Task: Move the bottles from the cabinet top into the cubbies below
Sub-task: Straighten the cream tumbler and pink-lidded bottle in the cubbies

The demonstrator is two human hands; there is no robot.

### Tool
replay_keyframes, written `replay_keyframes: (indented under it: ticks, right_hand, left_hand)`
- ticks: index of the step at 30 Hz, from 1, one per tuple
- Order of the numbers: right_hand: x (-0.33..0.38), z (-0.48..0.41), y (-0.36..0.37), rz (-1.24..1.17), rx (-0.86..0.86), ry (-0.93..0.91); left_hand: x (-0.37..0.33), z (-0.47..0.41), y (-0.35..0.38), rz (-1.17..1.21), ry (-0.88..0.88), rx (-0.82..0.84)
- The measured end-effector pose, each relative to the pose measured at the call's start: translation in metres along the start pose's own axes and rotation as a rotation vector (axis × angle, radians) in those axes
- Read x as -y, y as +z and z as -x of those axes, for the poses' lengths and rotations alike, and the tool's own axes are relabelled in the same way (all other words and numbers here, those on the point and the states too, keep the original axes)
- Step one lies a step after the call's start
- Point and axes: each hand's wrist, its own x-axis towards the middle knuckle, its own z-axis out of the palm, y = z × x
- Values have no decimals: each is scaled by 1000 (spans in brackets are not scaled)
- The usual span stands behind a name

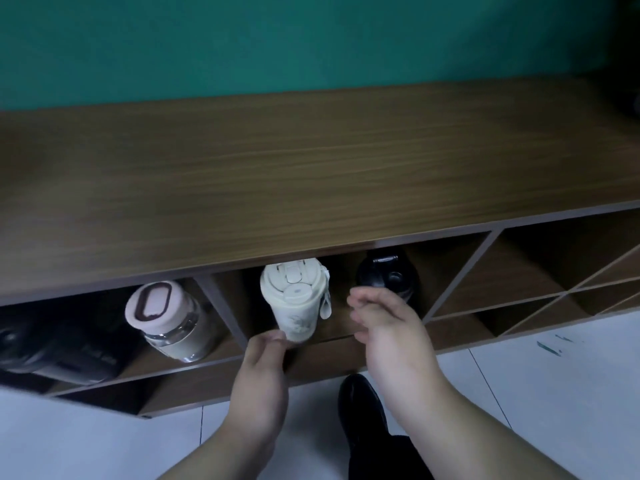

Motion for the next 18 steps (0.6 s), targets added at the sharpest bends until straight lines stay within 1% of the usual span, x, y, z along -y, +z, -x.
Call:
replay_keyframes:
  ticks: [2,4,5,8,10,12,15,18]
  right_hand:
    - [-5,-7,15,-84,4,33]
    - [-13,-8,24,-170,30,35]
    - [-17,-8,29,-162,43,12]
    - [-27,-15,42,-152,-5,-7]
    - [-23,-26,45,-243,0,36]
    - [-19,-35,45,-277,6,43]
    - [-16,-39,48,-271,62,11]
    - [-18,-41,53,-269,86,16]
  left_hand:
    - [0,-2,-1,26,28,-7]
    - [-1,-8,-1,30,62,25]
    - [-3,-11,-2,45,80,50]
    - [-3,-25,-3,64,116,87]
    - [5,-37,-3,60,128,87]
    - [10,-47,-4,83,88,112]
    - [6,-50,-6,118,35,146]
    - [1,-51,-6,201,-21,173]
